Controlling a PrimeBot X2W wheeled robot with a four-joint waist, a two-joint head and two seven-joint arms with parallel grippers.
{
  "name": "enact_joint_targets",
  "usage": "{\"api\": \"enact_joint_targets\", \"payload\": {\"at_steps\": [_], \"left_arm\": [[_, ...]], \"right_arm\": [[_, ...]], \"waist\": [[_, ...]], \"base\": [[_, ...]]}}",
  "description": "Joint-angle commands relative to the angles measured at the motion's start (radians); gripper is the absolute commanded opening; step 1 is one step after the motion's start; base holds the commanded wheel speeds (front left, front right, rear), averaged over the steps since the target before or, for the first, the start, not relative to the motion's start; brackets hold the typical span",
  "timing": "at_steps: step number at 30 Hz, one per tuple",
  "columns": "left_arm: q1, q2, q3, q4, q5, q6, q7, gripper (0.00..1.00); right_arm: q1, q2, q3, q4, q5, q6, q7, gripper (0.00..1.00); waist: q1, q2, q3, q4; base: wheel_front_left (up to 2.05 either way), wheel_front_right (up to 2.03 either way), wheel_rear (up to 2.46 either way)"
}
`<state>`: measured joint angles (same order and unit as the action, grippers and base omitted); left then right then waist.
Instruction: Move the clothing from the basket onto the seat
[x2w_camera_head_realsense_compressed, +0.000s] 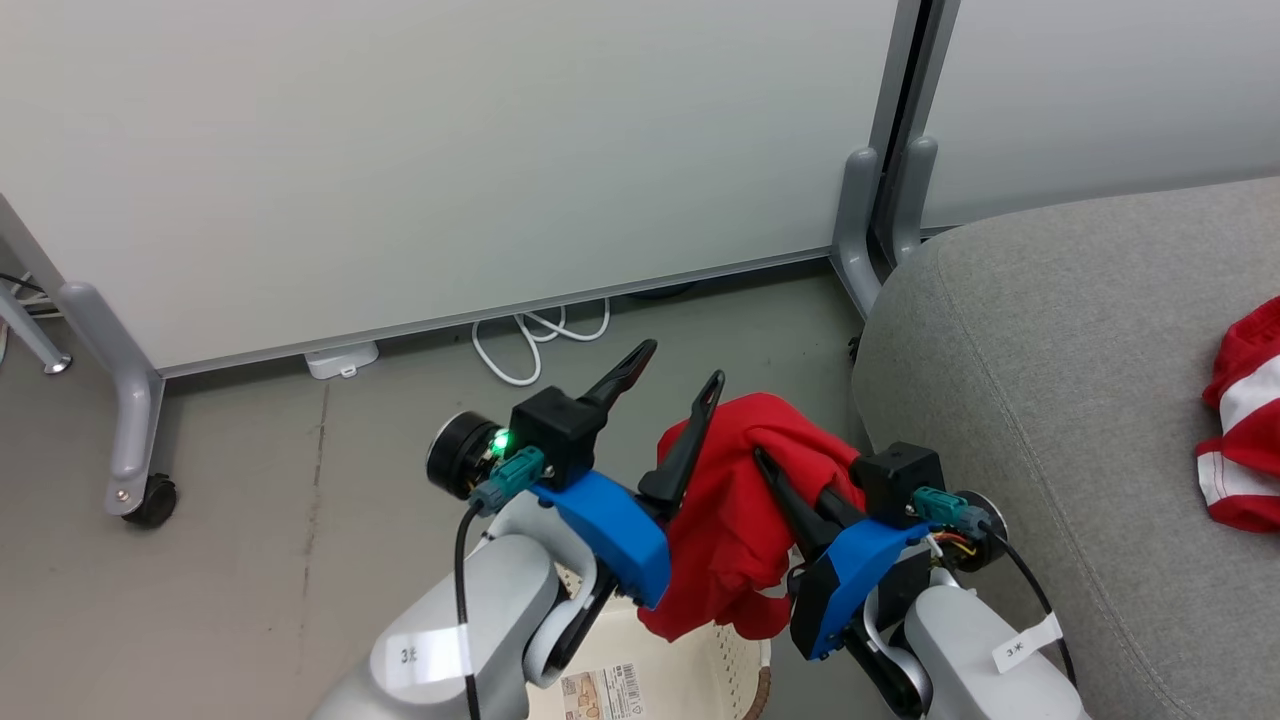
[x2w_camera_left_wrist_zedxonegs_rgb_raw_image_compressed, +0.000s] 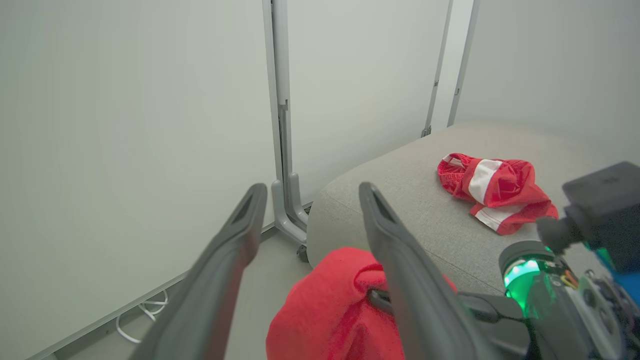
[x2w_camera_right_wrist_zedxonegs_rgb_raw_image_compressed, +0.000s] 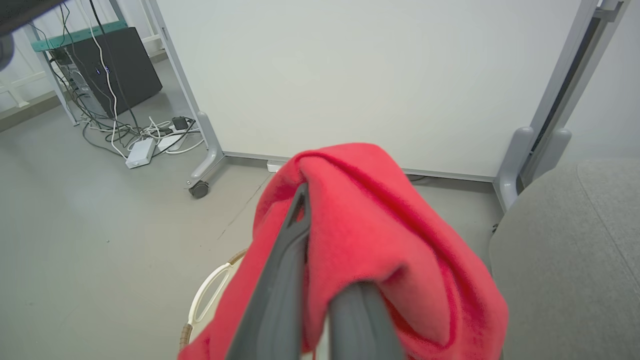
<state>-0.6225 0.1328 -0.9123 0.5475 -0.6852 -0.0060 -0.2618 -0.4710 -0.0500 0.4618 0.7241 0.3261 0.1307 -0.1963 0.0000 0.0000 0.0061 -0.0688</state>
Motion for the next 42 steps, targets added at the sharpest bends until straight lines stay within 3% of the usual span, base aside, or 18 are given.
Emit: {"api": "enact_joint_targets", "payload": {"at_steps": [1, 11, 19, 27, 35, 42], "left_arm": [[0.032, 0.012, 0.021, -0.010, 0.018, 0.003, -0.005, 1.00], [0.246, 0.053, 0.246, -0.087, 0.167, -0.026, -0.005, 1.00], [0.331, 0.021, 0.367, -0.114, 0.256, -0.065, -0.005, 1.00], [0.355, -0.010, 0.428, -0.103, 0.318, -0.099, -0.005, 1.00], [0.358, -0.029, 0.456, -0.097, 0.347, -0.115, -0.005, 1.00], [0.345, -0.040, 0.469, -0.099, 0.366, -0.123, -0.005, 1.00]], "right_arm": [[-0.012, -0.001, -0.004, -0.007, -0.008, 0.000, -0.008, 0.00], [0.011, -0.001, -0.031, -0.030, -0.028, 0.000, -0.004, 0.00], [0.025, -0.001, -0.050, -0.055, -0.044, 0.000, 0.007, 0.00], [0.026, -0.001, -0.055, -0.077, -0.048, 0.000, 0.017, 0.00], [0.017, -0.001, -0.056, -0.089, -0.043, 0.000, 0.021, 0.00], [0.007, -0.001, -0.057, -0.097, -0.043, 0.000, 0.019, 0.00]], "waist": [[0.0000, 0.0000, 0.001, 0.000], [0.0000, 0.0000, 0.004, 0.002], [0.0000, 0.0000, 0.014, 0.007], [0.0000, 0.0000, 0.023, -0.013], [0.0000, 0.0000, 0.039, -0.090], [0.0000, 0.0000, 0.062, -0.217]], "base": [[0.00, 0.00, 0.00], [0.00, 0.00, 0.00], [0.00, 0.00, 0.00], [0.00, 0.00, 0.00], [0.00, 0.00, 0.00], [0.00, 0.00, 0.00]]}}
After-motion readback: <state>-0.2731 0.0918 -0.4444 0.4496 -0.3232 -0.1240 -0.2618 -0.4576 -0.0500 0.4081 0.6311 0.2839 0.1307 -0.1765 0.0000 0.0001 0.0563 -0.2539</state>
